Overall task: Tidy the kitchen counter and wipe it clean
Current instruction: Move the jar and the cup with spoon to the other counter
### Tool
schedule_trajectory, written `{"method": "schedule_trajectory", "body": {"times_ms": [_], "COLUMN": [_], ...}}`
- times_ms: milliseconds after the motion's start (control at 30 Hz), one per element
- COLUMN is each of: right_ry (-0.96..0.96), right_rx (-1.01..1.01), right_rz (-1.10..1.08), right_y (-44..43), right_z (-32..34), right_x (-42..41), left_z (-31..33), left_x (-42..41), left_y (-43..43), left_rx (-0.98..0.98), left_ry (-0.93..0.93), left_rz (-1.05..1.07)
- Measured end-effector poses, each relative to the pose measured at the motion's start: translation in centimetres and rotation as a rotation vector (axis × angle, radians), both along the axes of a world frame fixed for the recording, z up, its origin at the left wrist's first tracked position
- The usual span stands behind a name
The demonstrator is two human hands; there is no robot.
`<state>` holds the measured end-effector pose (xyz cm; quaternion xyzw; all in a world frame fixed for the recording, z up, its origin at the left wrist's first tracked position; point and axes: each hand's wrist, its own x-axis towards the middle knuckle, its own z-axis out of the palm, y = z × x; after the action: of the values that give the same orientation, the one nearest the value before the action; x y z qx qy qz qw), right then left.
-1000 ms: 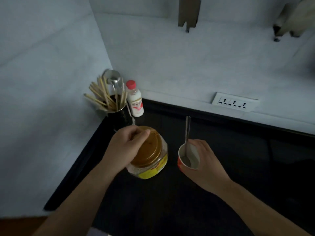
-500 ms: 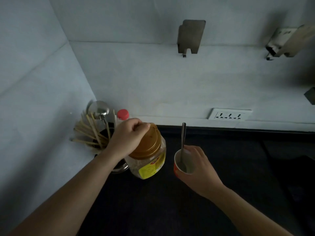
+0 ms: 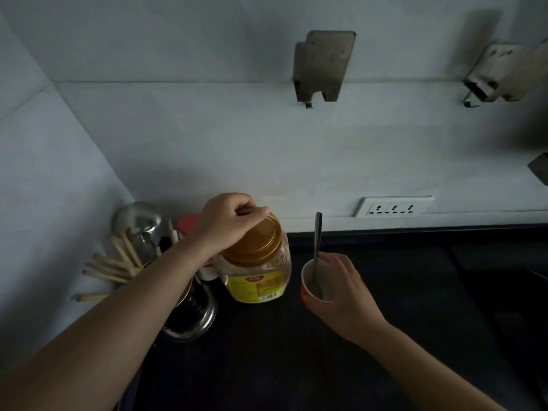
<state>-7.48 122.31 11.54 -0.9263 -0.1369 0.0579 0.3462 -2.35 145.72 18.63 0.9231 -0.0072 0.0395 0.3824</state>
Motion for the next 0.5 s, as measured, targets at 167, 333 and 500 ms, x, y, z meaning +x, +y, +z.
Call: {"method": "schedule_trajectory", "body": {"times_ms": [167,333,500], "right_ry": [0.007,0.016,0.031], "right_rx": [-0.011,-0.007,-0.042], "right_rz": [-0.011,-0.005,0.0], "right_y": [0.1,0.4,0.9], "right_z": [-0.4,-0.9,-2.7], "right_x": [1.9,4.1,6.4], "left_z": [-1.3,-2.5,-3.9], "left_x": [1.4,1.9,1.3], "left_y": [-0.2,0.0,-0.7], "left_rx": [-0.014,-0.032,-0.007], "left_ry": [-0.075,-0.134,-0.267], "left_rz": [0.032,0.047,0.089]}}
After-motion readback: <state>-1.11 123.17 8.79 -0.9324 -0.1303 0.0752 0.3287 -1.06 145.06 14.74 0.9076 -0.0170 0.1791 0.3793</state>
